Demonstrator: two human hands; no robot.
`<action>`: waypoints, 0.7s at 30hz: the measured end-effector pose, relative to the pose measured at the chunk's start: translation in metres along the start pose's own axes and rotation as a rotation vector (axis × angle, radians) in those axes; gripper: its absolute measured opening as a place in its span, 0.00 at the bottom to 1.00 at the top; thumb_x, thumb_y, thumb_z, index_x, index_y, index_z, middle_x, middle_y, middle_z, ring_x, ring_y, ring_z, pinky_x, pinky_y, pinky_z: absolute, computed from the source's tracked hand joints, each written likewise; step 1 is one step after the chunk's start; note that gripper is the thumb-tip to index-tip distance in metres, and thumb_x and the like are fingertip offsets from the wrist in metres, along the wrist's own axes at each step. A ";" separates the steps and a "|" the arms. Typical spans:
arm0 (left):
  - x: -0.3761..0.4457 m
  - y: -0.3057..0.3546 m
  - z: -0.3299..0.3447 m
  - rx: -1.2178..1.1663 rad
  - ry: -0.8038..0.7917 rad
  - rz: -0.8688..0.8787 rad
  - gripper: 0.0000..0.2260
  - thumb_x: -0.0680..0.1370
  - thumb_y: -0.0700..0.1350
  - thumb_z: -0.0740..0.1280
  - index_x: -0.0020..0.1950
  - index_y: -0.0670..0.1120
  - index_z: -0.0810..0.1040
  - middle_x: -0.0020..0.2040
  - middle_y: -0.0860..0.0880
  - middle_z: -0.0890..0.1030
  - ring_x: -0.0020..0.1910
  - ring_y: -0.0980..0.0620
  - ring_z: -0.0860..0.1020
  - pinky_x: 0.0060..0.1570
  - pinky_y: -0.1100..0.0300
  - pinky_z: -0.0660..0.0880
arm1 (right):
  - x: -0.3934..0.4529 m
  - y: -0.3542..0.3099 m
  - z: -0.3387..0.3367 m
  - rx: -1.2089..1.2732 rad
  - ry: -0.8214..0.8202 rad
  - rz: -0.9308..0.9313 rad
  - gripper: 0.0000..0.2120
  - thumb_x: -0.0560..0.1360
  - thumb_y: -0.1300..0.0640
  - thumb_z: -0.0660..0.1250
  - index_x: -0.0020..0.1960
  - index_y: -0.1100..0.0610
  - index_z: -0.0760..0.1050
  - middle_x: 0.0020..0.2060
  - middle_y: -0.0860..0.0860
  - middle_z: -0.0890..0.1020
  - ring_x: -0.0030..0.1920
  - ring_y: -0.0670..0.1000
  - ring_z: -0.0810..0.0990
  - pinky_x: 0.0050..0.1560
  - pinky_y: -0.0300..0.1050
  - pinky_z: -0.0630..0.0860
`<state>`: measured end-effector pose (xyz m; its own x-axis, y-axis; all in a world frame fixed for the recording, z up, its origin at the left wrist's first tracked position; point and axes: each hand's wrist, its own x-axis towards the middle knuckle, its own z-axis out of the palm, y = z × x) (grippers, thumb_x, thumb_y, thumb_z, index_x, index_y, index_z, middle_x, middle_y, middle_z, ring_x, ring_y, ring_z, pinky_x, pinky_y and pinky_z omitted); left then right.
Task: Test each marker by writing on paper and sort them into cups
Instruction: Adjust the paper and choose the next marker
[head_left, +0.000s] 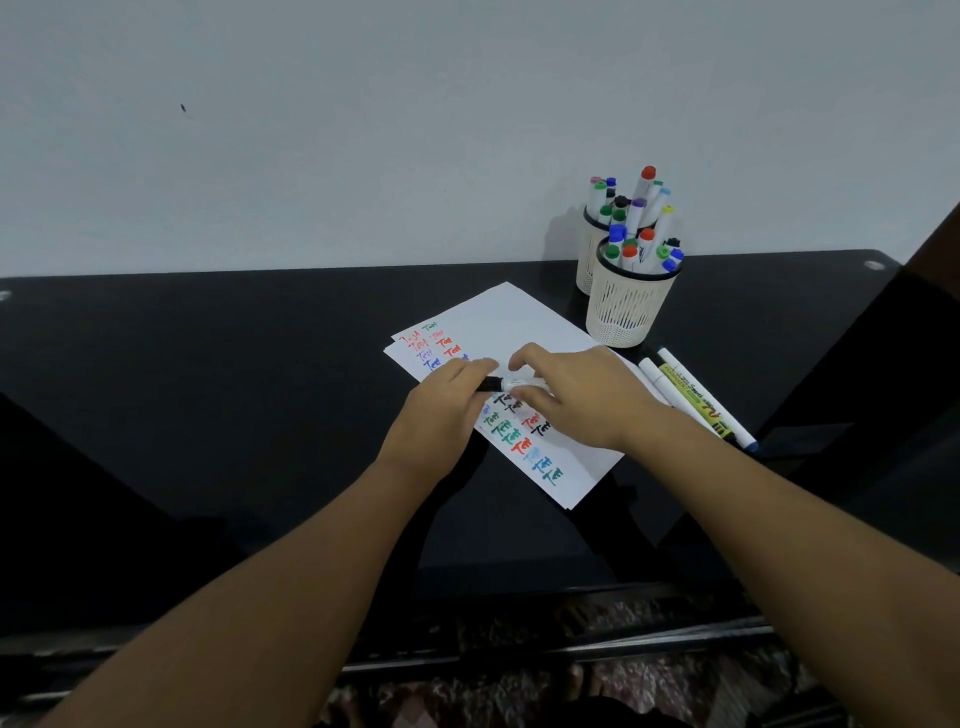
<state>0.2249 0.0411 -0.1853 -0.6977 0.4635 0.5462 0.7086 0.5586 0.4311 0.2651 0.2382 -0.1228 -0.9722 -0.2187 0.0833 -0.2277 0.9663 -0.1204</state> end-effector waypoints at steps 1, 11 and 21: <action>0.000 0.001 -0.001 -0.030 -0.003 -0.041 0.17 0.81 0.39 0.68 0.70 0.42 0.75 0.59 0.45 0.82 0.56 0.48 0.81 0.55 0.49 0.80 | 0.002 -0.001 -0.001 -0.050 -0.020 -0.023 0.18 0.85 0.41 0.56 0.72 0.46 0.65 0.50 0.48 0.85 0.48 0.51 0.80 0.62 0.51 0.70; 0.001 0.000 -0.003 -0.193 -0.030 -0.296 0.31 0.79 0.45 0.72 0.78 0.55 0.61 0.68 0.53 0.76 0.64 0.57 0.75 0.63 0.61 0.72 | 0.000 -0.005 0.007 0.247 -0.019 -0.024 0.22 0.84 0.55 0.56 0.76 0.43 0.57 0.60 0.53 0.79 0.48 0.53 0.79 0.52 0.57 0.77; 0.004 -0.010 0.006 0.227 -0.052 -0.299 0.24 0.78 0.63 0.67 0.65 0.48 0.82 0.62 0.51 0.80 0.62 0.49 0.71 0.60 0.54 0.69 | -0.004 0.005 0.022 0.387 0.067 0.093 0.19 0.83 0.53 0.61 0.71 0.39 0.61 0.39 0.53 0.80 0.39 0.50 0.78 0.48 0.56 0.78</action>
<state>0.2143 0.0416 -0.1913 -0.8786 0.2886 0.3805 0.4360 0.8097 0.3927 0.2667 0.2410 -0.1459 -0.9870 -0.1107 0.1166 -0.1543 0.8560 -0.4935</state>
